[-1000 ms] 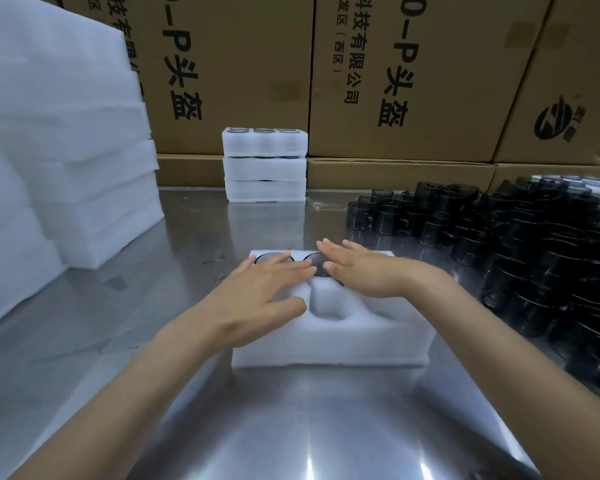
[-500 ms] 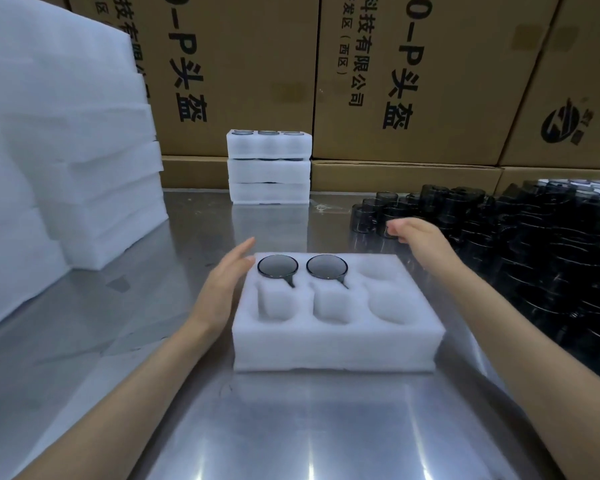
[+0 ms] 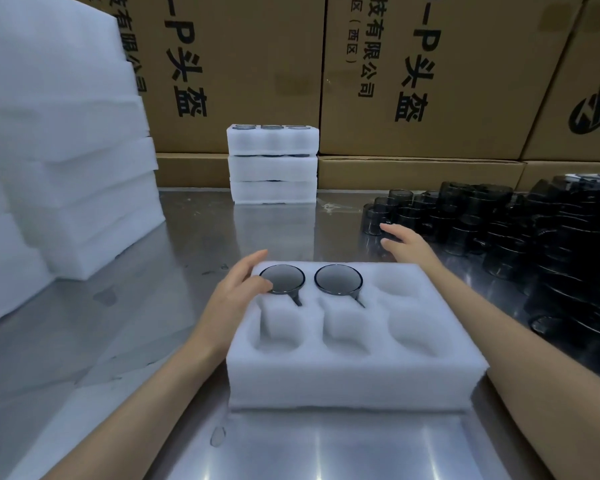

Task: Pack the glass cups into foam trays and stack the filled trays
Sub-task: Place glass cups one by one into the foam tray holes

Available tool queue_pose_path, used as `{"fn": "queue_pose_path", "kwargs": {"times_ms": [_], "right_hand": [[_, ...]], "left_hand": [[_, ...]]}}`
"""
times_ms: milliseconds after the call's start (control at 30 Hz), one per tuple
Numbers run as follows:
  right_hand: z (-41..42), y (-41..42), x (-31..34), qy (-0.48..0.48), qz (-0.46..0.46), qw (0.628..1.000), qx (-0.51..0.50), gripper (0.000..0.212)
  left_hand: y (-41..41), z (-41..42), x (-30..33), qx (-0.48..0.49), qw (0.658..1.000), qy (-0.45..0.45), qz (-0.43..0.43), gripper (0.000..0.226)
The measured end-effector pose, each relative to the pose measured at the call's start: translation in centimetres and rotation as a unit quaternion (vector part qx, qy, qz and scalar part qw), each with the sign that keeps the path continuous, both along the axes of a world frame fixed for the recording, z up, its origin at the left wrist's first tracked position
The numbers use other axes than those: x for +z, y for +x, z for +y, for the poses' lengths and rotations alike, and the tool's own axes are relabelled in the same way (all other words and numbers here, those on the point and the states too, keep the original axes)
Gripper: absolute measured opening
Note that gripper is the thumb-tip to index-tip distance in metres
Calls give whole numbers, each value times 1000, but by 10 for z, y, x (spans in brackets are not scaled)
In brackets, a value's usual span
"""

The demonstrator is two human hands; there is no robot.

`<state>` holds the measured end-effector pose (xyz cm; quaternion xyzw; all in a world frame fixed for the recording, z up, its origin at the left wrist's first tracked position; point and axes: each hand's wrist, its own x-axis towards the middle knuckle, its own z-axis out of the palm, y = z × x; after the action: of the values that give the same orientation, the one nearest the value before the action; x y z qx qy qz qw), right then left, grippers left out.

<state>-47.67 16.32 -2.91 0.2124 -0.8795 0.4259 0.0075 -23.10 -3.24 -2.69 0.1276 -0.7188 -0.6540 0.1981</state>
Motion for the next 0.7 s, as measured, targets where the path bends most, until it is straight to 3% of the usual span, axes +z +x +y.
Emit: {"fn": "queue_pose_path", "kwargs": {"times_ms": [233,367,700], "right_hand": [[-10,-10,-1,25,20,999,-28,42],[-3,2,0,-84,27,995,-40,22],[32,58,0,-258,-24,959,-117,38]], "left_hand": [[-1,-1,0,0,1000,1,0,54],[1,1,2,0,1000,-5,1,58],[7,3,8,11,1000,-25,-11,66]]}}
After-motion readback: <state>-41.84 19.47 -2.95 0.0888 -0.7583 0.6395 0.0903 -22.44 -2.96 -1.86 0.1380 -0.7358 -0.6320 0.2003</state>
